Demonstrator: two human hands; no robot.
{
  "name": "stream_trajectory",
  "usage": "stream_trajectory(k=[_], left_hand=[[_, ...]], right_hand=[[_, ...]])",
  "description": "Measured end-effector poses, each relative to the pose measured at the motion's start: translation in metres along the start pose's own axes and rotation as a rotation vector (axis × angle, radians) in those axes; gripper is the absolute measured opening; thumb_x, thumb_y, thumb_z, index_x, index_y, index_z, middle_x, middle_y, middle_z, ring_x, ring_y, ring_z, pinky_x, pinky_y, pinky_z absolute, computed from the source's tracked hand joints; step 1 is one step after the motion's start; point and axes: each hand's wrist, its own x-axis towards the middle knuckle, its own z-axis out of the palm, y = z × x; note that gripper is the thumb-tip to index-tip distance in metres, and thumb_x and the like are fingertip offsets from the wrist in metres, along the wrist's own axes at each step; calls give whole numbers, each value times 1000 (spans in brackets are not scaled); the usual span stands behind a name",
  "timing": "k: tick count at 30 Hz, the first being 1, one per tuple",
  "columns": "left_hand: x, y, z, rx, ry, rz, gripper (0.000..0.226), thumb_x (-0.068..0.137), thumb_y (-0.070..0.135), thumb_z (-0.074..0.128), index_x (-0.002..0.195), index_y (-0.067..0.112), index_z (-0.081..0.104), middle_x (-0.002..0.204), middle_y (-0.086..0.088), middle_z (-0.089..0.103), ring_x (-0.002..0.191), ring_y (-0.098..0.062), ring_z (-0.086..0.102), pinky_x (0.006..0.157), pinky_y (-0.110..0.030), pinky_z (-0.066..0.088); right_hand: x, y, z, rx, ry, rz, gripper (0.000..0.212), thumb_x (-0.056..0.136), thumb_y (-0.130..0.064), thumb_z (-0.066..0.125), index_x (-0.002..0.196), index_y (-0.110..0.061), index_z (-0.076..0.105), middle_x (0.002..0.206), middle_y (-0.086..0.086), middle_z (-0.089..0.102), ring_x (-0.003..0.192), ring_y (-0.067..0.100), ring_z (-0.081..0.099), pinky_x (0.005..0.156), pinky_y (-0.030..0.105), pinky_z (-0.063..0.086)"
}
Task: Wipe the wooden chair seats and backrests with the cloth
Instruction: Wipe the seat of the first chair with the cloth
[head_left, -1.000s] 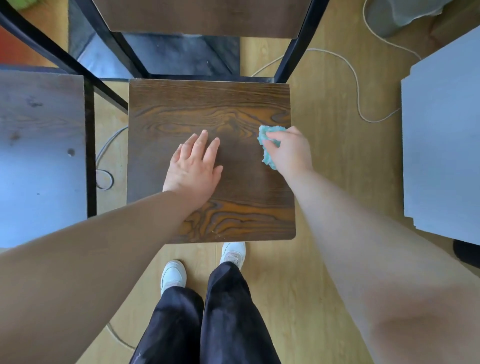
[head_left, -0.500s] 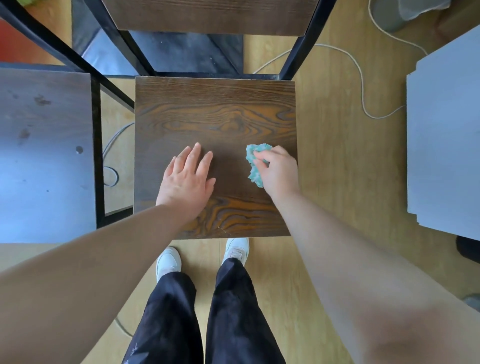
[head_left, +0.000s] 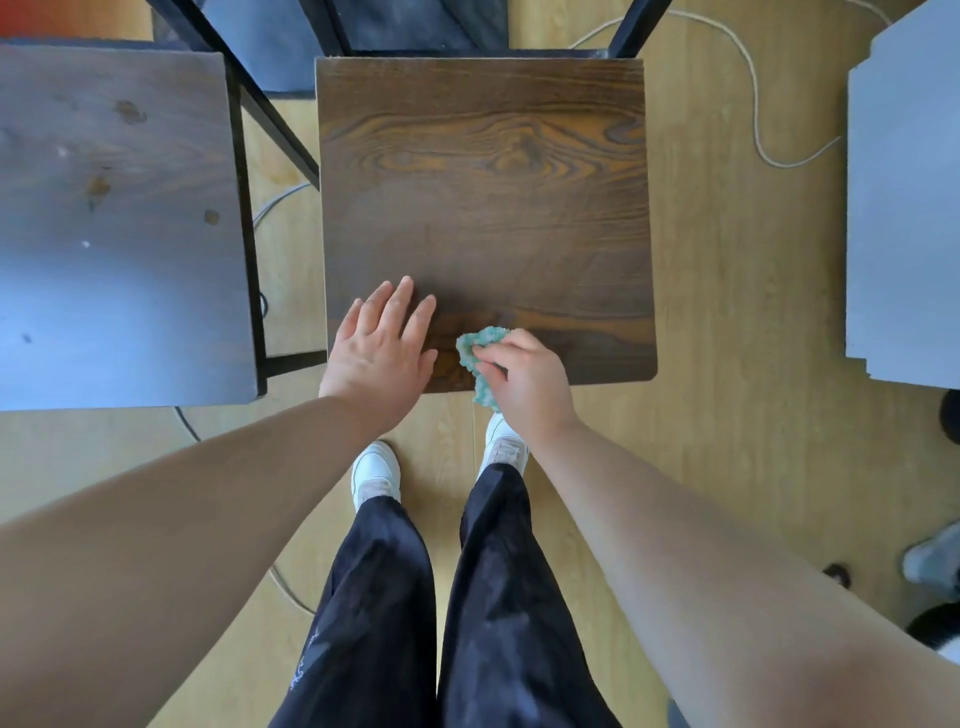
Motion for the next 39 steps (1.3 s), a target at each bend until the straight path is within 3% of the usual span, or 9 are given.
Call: stream_trajectory(k=[5,12,17,23,29,32,36,39], left_hand=[[-18,-3,-1,4,5,4,60,103,40,38,155,18,20,164,-10,13,151,-29,9,123,-47,12],[-10,31,-10,21,24,74,59,103,40,37,155,19,20,164,-9,13,151,-28,9,122,-46,12],[8,75,-19,25,29,156,59,103,40,34,156,19,18,165,-9,10,151,-28,8,123,-46,11],[29,118,-15,33,22,228,60,103,41,33,156,19,16,165,-8,9,151,-27,6,123,-45,10],[33,117,-6,55,0,238,59,103,41,34,156,19,19,165,-8,11,151,-28,8,122,-45,11],[30,101,-2,66,-6,229,58,103,40,36,156,19,20,164,-9,13,151,-29,9,122,-46,11],[26,77,0,58,-2,185,58,103,39,38,155,18,22,164,-10,16,150,-29,11,121,-47,13],[20,57,1,42,-1,145,58,103,39,37,155,18,22,164,-10,15,150,-30,11,122,-47,13]], right_hand=[[-3,-3,-5,20,-43,-12,24,91,-10,65,114,-8,72,103,6,64,93,21,62,83,35,51],[-31,19,-44,119,217,70,23,91,-13,68,113,-10,73,96,2,64,84,9,59,72,7,43],[-52,61,-82,121,345,246,24,92,-15,65,115,-14,72,104,2,66,87,12,63,78,19,48],[-56,108,-103,113,394,392,25,94,-18,63,117,-15,71,110,2,65,92,12,62,80,14,40],[-38,108,-85,149,334,408,32,94,-19,62,125,-17,66,118,1,65,101,12,61,83,10,37],[-32,97,-70,115,306,398,34,95,-18,60,129,-17,63,122,2,63,105,16,61,87,14,40],[-29,80,-55,87,308,369,34,95,-14,59,129,-16,64,116,3,64,102,18,61,87,19,45],[-28,68,-48,67,301,351,34,95,-14,60,129,-16,64,114,2,64,102,16,61,85,15,44]])
